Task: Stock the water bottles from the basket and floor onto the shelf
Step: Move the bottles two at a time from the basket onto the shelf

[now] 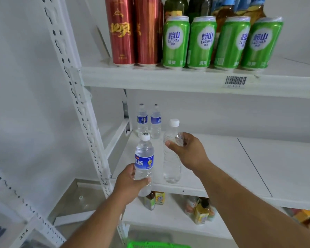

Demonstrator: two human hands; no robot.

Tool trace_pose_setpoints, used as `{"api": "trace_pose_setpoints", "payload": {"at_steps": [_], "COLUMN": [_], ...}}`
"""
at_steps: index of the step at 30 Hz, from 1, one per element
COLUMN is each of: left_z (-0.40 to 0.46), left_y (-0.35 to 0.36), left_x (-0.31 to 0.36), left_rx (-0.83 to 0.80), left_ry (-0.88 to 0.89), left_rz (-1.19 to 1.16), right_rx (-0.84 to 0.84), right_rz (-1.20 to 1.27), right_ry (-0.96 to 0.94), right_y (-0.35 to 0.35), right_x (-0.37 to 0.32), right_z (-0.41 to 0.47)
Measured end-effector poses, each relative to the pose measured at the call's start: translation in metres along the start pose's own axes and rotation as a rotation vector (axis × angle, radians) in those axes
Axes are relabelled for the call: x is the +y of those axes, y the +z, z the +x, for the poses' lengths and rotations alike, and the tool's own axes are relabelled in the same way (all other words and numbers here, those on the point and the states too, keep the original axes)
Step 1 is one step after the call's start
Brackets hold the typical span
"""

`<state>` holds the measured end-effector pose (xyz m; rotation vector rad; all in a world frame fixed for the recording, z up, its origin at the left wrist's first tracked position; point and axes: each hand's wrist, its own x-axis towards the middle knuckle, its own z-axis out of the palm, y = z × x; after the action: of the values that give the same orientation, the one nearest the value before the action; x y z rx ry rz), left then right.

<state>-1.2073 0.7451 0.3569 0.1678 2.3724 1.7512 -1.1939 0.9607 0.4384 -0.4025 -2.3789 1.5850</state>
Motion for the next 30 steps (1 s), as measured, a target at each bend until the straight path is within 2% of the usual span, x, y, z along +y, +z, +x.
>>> {"api": "trace_pose_setpoints", "payload": {"at_steps": [9, 23, 30], "left_z": [0.083, 0.220, 0.274], "left_y": [-0.008, 0.010, 0.016], "left_x": [-0.003, -0.031, -0.046], "left_rx": [0.006, 0.125, 0.126], "left_ry": [-0.014, -0.030, -0.005], "left_rz": [0.027, 0.037, 0.034], "right_rx": [0.055, -0.038, -0.047], "right_rz": [-0.064, -0.150, -0.164], "right_ry": [0.015, 0.044, 0.037], "right_y": [0.031, 0.075, 0.105], "right_x": [0.008, 0.046, 0.070], "right_z": [0.076, 0.192, 0.237]}}
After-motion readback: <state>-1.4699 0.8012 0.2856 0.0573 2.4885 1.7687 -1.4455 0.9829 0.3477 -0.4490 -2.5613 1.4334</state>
